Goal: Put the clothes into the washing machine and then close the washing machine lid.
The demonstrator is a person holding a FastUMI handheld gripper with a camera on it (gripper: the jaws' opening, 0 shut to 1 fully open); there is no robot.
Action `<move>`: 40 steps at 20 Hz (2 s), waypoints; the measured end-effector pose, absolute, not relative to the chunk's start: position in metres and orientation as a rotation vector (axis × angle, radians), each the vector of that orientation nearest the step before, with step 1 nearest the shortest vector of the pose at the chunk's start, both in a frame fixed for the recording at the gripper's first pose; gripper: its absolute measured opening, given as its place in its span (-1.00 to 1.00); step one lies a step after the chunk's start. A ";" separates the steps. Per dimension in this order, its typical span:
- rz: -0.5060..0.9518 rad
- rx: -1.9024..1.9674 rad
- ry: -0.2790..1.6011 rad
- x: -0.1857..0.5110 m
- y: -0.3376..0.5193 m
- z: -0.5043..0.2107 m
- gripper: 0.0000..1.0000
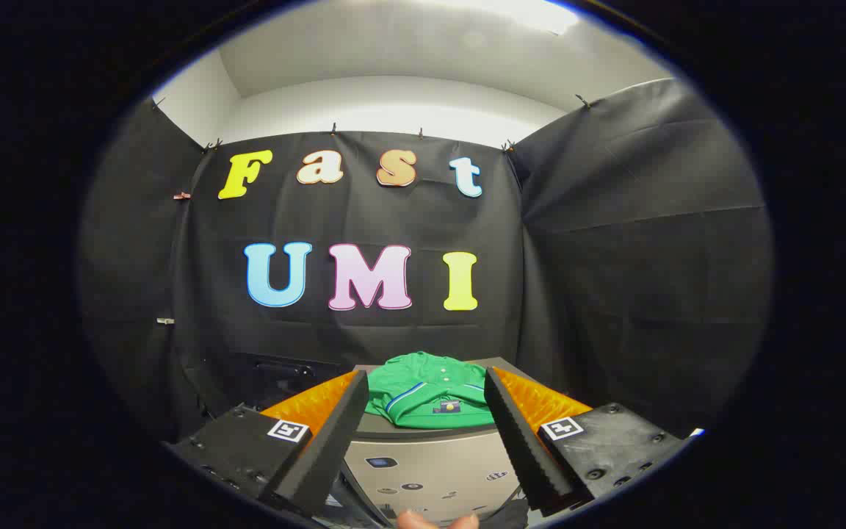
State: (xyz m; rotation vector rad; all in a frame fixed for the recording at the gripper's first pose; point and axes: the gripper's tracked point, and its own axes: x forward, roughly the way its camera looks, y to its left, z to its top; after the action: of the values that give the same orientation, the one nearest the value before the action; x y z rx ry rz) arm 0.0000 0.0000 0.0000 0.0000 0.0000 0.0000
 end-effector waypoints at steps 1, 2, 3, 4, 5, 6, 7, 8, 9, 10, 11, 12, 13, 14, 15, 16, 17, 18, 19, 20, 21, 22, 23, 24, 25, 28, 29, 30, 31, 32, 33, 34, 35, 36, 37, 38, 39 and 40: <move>-0.006 0.002 0.000 0.001 -0.001 0.001 0.98; -0.011 0.002 0.000 0.001 -0.001 0.001 0.98; -0.016 -0.002 0.003 0.000 -0.001 0.000 0.98; -0.018 -0.008 0.004 -0.001 -0.001 -0.001 0.98; -0.017 -0.014 0.002 -0.002 0.001 0.000 0.98; -0.019 -0.015 -0.001 -0.003 0.002 0.001 0.98; -0.017 -0.014 -0.005 -0.004 0.004 0.003 0.98; -0.010 -0.016 -0.008 -0.004 0.008 0.004 0.98; -0.006 -0.017 -0.008 -0.005 0.010 0.004 0.98; -0.002 -0.019 -0.007 -0.005 0.012 0.004 0.98; 0.001 -0.015 -0.007 -0.005 0.014 0.004 0.98; 0.005 -0.010 -0.002 -0.006 0.015 0.003 0.98; 0.010 -0.005 0.002 -0.007 0.016 0.001 0.98; 0.011 -0.003 0.008 -0.007 0.017 -0.001 0.98; 0.011 -0.006 0.014 -0.006 0.017 -0.003 0.98; 0.009 -0.012 0.017 -0.005 0.017 -0.004 0.98; 0.008 -0.015 0.018 -0.005 0.018 -0.004 0.98; 0.008 -0.016 0.016 -0.004 0.018 -0.003 0.98; 0.008 -0.015 0.014 -0.003 0.019 -0.001 0.98; 0.006 -0.018 0.013 -0.001 0.020 0.000 0.98; 0.008 -0.024 0.009 -0.001 0.021 0.001 0.98; 0.008 -0.032 0.008 0.001 0.022 0.002 0.98; 0.006 -0.035 0.009 0.002 0.021 0.002 0.98; 0.007 -0.033 0.010 0.004 0.022 0.002 0.98; 0.018 -0.025 0.010 0.006 0.026 0.004 0.98; 0.040 0.014 0.014 0.017 0.031 0.010 0.98; 0.037 0.019 0.018 0.023 0.029 0.012 0.98; 0.037 0.018 0.029 0.031 0.028 0.013 0.97; 0.038 0.019 0.035 0.036 0.029 0.016 0.97; 0.042 0.018 0.051 0.046 0.029 0.018 0.98; 0.046 0.011 0.071 0.057 0.029 0.018 0.98; 0.047 -0.002 0.100 0.068 0.027 0.015 0.98; 0.044 -0.015 0.129 0.081 0.025 0.015 0.98; 0.038 -0.031 0.153 0.092 0.022 0.014 0.98; 0.032 -0.048 0.175 0.103 0.018 0.012 0.98; 0.027 -0.062 0.200 0.116 0.016 0.009 0.98; 0.022 -0.069 0.232 0.128 0.013 0.004 0.98; 0.012 -0.071 0.271 0.140 0.009 -0.006 0.98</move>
State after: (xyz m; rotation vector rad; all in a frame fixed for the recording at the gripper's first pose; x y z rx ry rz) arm 0.1397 0.0090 -0.0060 -0.0710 0.2713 0.0122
